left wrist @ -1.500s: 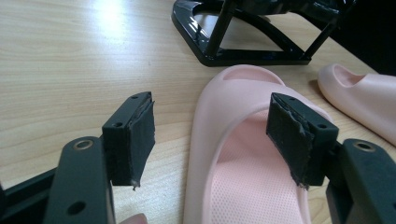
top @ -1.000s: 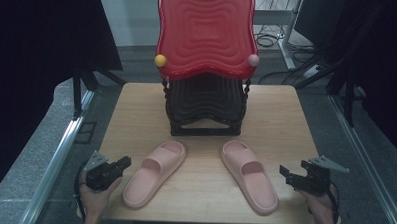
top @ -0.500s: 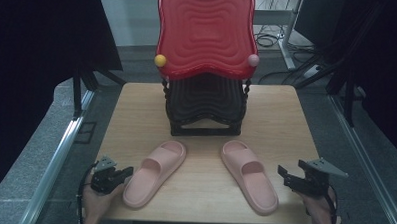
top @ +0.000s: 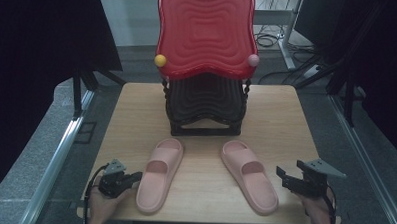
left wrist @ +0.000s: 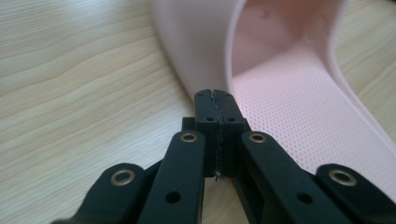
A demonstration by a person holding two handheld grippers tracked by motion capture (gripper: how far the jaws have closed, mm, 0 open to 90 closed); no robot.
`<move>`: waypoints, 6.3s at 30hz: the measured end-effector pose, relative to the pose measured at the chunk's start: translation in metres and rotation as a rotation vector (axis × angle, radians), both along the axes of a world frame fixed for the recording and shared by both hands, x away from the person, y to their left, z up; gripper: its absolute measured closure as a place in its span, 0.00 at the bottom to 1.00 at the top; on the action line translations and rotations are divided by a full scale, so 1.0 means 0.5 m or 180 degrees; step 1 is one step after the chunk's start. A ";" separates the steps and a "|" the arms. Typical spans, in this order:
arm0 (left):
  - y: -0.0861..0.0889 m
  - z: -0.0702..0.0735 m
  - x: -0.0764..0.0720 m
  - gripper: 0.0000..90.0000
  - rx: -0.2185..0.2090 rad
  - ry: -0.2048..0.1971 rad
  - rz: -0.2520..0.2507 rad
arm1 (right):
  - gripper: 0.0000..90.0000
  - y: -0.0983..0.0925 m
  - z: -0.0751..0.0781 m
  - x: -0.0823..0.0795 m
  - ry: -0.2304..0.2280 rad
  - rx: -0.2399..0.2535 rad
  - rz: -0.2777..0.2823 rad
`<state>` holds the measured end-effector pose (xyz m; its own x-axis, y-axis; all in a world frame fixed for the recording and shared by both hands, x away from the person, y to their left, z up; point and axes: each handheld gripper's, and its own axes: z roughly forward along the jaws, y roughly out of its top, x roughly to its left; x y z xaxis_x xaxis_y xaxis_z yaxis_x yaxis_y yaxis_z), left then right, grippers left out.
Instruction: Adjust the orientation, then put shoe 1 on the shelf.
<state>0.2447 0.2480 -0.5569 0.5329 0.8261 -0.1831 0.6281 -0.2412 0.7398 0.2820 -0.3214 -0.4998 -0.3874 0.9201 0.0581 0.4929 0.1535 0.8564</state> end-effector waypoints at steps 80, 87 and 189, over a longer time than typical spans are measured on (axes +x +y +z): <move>-0.024 0.051 -0.005 0.33 -0.0481 -0.0665 0.0598 | 0.55 0.425 0.013 0.011 0.0291 -0.0269 0.1631; -0.021 0.049 -0.006 0.33 -0.0489 -0.0642 0.0599 | 0.62 0.494 -0.009 0.043 0.0365 -0.0327 0.1667; -0.003 0.039 -0.002 0.32 -0.0585 -0.0598 0.0704 | 0.93 0.377 0.190 -0.024 -0.1002 0.0658 0.0829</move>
